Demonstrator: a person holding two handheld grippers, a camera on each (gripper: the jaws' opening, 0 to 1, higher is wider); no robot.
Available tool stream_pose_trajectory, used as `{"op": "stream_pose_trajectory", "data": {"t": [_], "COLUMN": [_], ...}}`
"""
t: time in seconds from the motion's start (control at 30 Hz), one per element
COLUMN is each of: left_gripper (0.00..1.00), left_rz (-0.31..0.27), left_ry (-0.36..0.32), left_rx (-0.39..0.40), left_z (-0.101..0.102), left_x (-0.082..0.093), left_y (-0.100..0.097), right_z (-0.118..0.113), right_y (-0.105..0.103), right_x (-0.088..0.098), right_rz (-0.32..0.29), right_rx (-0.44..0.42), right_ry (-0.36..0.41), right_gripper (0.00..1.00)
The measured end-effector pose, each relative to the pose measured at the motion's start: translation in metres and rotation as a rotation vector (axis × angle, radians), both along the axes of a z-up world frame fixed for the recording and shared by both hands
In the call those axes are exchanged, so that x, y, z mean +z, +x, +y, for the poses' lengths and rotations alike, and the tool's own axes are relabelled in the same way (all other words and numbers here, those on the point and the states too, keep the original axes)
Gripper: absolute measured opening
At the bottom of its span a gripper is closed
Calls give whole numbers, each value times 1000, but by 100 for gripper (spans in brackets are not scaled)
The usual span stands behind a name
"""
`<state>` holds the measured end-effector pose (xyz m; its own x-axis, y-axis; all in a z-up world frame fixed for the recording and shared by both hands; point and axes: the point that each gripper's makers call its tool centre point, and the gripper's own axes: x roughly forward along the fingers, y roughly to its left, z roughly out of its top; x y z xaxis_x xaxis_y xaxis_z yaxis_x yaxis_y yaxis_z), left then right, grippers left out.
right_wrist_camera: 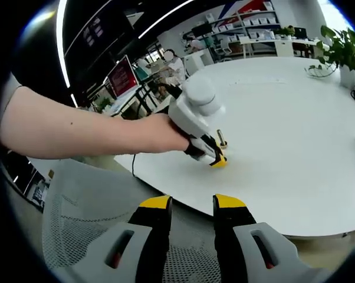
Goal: Place the washer onto the threaded stud by aligning its center hole with the stud, sliding it down to the base, and recovering from edge contact or off-axis alignment until the washer reaches the visible bottom stop.
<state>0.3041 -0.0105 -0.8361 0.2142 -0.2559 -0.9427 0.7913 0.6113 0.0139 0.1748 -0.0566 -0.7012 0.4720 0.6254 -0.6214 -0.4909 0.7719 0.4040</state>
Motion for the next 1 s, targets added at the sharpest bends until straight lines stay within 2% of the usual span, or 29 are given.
{"op": "stream_pose_trajectory", "data": {"t": [0.07, 0.23, 0.57, 0.8, 1.0], "left_gripper": [10, 10, 11, 15, 13], "left_rz": [-7, -8, 37, 58, 54], "left_ry": [-2, -6, 38, 57, 60], "left_rx": [-1, 18, -13, -35, -34], "left_z": [0, 1, 17, 17, 18], "left_x": [0, 0, -1, -1, -1], "left_y": [0, 0, -14, -17, -16], "right_z": [0, 1, 1, 0, -1], "right_y": [0, -1, 0, 0, 1], "right_x": [0, -1, 0, 0, 0], "right_rz": [0, 2, 2, 2, 0], "right_rx": [0, 4, 2, -5, -10], "right_ry": [0, -2, 0, 0, 0], "right_gripper": [30, 30, 30, 30, 30]}}
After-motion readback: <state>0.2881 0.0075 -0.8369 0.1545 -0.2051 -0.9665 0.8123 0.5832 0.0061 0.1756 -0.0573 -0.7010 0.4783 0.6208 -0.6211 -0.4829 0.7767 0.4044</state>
